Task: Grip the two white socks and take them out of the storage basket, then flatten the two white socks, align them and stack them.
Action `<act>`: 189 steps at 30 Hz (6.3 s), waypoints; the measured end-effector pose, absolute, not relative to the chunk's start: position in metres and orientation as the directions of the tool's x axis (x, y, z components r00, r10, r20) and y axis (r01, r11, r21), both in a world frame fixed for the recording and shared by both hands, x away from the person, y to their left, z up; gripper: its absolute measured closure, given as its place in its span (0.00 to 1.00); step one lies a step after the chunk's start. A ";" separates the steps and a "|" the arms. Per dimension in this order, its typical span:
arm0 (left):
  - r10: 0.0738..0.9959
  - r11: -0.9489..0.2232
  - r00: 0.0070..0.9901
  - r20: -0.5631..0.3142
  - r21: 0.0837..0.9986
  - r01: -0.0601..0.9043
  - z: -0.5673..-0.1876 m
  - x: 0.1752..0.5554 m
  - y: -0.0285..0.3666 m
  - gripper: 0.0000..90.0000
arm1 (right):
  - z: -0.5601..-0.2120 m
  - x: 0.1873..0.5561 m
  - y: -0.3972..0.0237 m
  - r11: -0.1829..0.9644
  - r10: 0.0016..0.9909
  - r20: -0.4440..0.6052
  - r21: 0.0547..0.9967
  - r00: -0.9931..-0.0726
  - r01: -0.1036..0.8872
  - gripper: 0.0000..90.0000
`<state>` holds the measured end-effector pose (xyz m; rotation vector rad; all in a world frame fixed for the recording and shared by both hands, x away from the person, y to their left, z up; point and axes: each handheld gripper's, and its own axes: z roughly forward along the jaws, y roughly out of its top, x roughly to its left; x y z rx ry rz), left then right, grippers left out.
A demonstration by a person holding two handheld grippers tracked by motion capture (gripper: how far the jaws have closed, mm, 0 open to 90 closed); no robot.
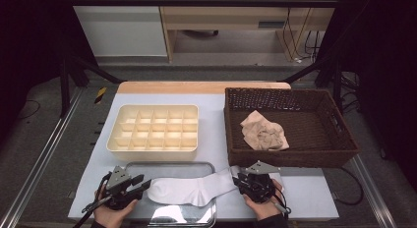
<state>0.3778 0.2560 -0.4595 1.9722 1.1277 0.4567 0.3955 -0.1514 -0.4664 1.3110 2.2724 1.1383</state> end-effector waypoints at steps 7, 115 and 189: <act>0.855 -0.260 0.513 -0.078 0.792 0.553 -0.459 0.379 0.259 0.63 | -0.474 0.398 -0.151 0.315 0.830 0.113 0.713 -0.547 0.626 0.92; 0.814 -0.229 0.568 -0.120 0.833 0.504 -0.425 0.395 0.205 0.85 | -0.471 0.389 -0.026 0.448 0.569 0.198 0.739 -0.798 0.503 0.88; 0.765 -0.358 0.634 -0.113 0.743 0.566 -0.463 0.382 0.187 0.84 | -0.472 0.407 -0.192 0.252 0.879 0.100 0.732 -0.467 0.633 0.74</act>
